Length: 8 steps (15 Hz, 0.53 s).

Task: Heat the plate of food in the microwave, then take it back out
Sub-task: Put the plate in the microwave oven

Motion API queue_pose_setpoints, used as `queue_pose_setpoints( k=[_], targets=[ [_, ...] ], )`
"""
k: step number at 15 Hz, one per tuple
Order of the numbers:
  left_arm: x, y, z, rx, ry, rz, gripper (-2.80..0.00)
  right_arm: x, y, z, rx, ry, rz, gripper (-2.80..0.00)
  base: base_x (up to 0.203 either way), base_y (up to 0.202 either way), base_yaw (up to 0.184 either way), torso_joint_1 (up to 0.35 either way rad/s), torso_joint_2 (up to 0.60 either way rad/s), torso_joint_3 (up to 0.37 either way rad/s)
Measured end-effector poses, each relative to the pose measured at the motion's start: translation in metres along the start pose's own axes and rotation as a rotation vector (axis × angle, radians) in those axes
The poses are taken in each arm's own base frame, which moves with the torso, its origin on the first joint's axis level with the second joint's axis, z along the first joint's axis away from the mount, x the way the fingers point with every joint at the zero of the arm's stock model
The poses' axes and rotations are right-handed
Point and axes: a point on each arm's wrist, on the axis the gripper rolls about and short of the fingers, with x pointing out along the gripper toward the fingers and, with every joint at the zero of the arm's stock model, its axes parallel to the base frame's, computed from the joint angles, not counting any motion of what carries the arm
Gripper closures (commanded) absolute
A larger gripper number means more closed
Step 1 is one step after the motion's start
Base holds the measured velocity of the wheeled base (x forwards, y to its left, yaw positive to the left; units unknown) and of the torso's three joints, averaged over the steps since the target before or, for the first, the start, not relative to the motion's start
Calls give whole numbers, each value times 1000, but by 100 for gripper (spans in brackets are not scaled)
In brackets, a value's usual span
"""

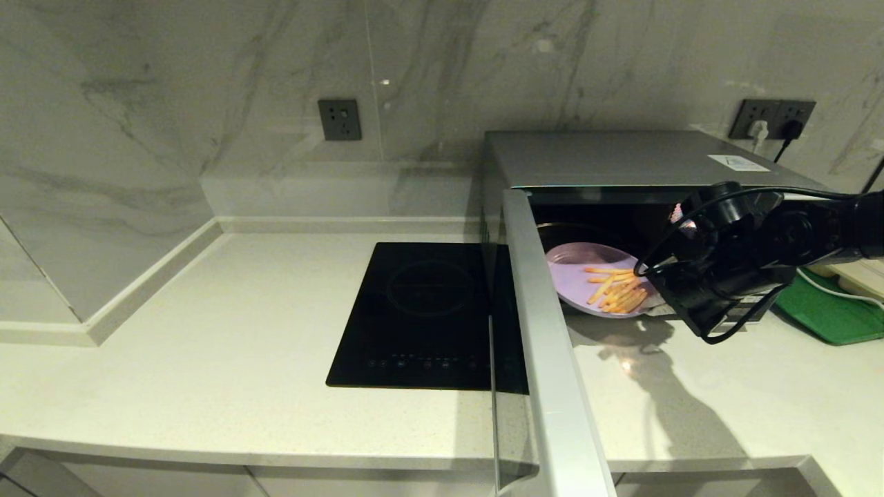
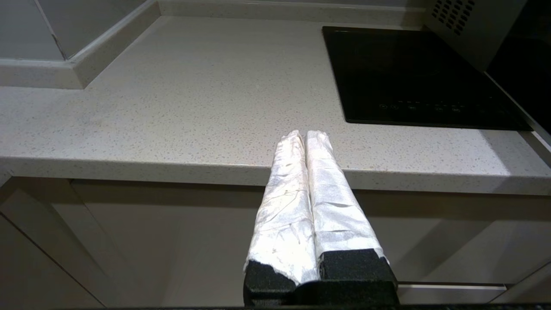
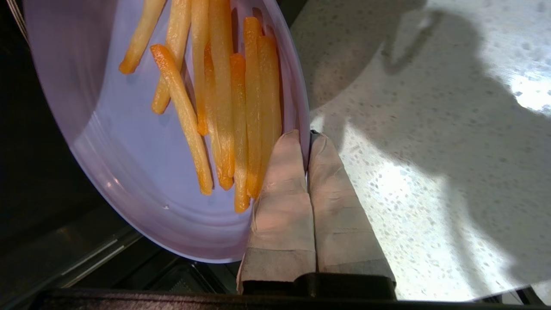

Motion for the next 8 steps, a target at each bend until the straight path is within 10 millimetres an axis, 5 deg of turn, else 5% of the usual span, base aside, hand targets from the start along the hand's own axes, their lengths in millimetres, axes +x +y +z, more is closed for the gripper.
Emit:
queue_pose_setpoints(
  k=[8],
  targets=[
    [0, 0, 0, 0, 0, 0, 0, 23, 19, 4, 14, -5, 29, 0, 0, 0, 0, 0, 0, 0]
  ],
)
